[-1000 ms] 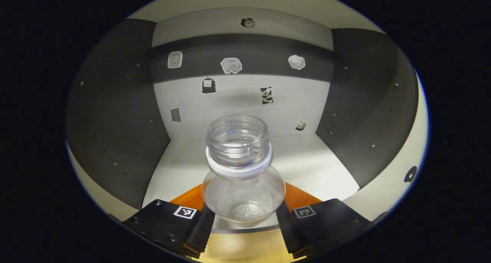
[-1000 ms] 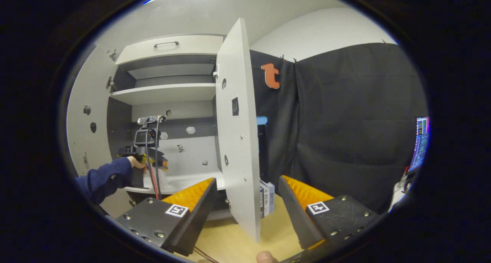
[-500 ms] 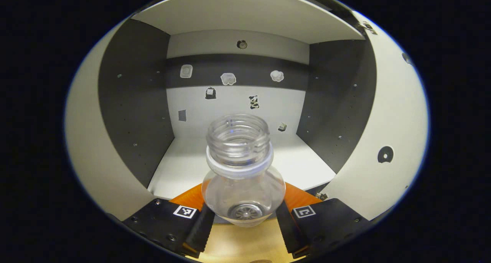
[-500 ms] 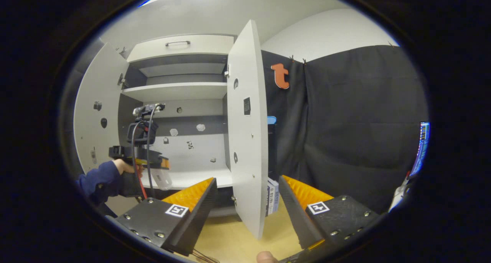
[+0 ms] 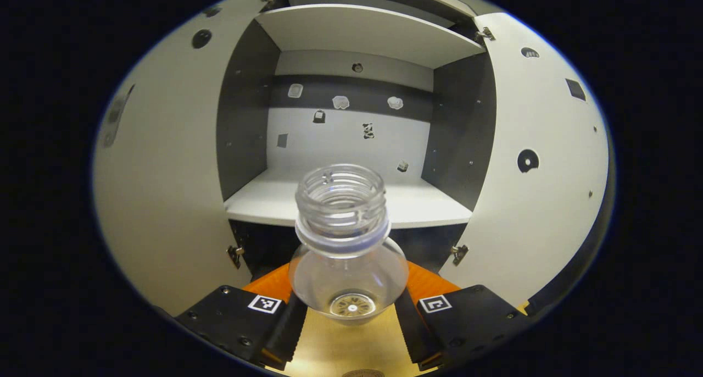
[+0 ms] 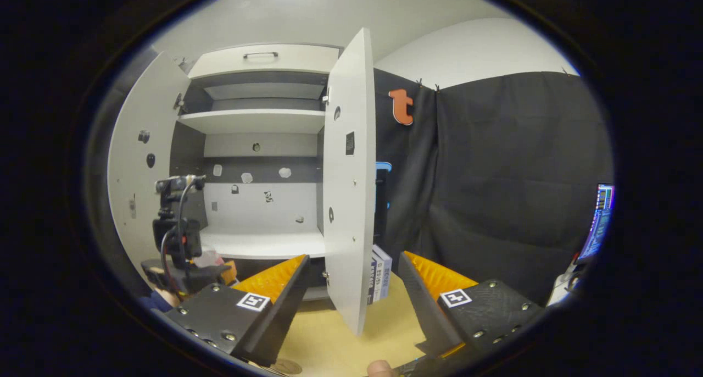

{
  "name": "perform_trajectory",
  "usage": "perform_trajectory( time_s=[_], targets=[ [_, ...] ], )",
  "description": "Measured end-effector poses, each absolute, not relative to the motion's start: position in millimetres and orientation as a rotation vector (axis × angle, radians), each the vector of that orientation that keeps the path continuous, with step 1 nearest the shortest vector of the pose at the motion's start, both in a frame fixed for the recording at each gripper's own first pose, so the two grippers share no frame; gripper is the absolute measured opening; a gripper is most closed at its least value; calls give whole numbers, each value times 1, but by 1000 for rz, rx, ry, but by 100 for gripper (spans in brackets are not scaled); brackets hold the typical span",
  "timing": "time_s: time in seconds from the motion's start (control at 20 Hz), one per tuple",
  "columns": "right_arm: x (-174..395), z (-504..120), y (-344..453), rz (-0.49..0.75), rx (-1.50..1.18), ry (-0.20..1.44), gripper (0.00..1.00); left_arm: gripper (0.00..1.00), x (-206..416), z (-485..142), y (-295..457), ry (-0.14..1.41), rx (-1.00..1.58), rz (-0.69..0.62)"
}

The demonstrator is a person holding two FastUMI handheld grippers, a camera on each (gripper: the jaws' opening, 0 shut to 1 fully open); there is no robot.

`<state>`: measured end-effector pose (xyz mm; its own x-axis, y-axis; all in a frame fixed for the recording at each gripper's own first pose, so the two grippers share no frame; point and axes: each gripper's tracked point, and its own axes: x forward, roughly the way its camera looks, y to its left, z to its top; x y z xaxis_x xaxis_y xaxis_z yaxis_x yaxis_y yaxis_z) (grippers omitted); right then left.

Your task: Grasp the bottle in the cabinet with the left hand and place it on the coaster, then close the right door with the right hand and the left door with the left hand.

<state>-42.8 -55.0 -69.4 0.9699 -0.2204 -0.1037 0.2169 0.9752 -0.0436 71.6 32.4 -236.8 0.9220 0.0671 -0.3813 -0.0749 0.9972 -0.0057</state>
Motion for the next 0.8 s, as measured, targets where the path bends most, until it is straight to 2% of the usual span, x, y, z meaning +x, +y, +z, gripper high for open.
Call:
perform_trajectory(
  time_s=[0.3,0.8],
  targets=[
    [-43,-76,-54,-213,-52,149,96,77,27,-284,44,345,22,67],
    [-42,-80,-50,-177,-83,197,97,77,-37,-378,20,400,57,-50]
  ],
)
